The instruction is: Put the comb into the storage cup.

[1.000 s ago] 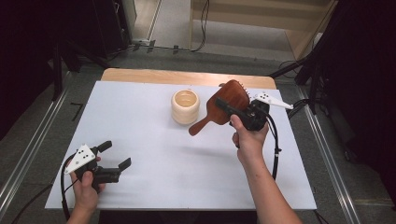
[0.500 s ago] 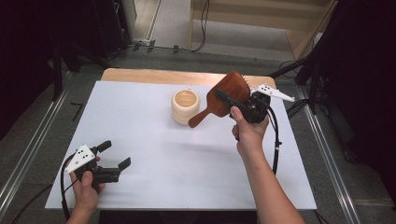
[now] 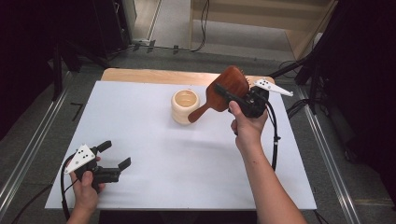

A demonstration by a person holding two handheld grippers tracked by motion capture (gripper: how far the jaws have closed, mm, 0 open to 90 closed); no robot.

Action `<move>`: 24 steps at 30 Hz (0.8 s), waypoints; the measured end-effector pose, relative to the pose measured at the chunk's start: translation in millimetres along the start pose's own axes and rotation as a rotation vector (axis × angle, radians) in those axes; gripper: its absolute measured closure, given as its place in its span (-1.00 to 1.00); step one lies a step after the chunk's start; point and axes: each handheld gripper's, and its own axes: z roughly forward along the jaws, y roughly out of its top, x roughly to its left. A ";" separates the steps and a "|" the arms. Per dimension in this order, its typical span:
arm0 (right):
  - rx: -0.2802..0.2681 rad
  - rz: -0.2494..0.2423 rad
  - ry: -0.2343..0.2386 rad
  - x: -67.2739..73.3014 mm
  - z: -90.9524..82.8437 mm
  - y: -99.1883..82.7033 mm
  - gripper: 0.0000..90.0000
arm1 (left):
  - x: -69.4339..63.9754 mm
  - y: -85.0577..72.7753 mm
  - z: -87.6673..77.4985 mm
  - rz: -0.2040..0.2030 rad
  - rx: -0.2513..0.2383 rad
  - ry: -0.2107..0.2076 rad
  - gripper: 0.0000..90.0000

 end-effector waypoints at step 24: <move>-0.029 0.001 -0.017 -10.9 12.9 14.8 0.13 | 1.2 0.1 -0.3 -0.004 -0.001 -0.003 -1.00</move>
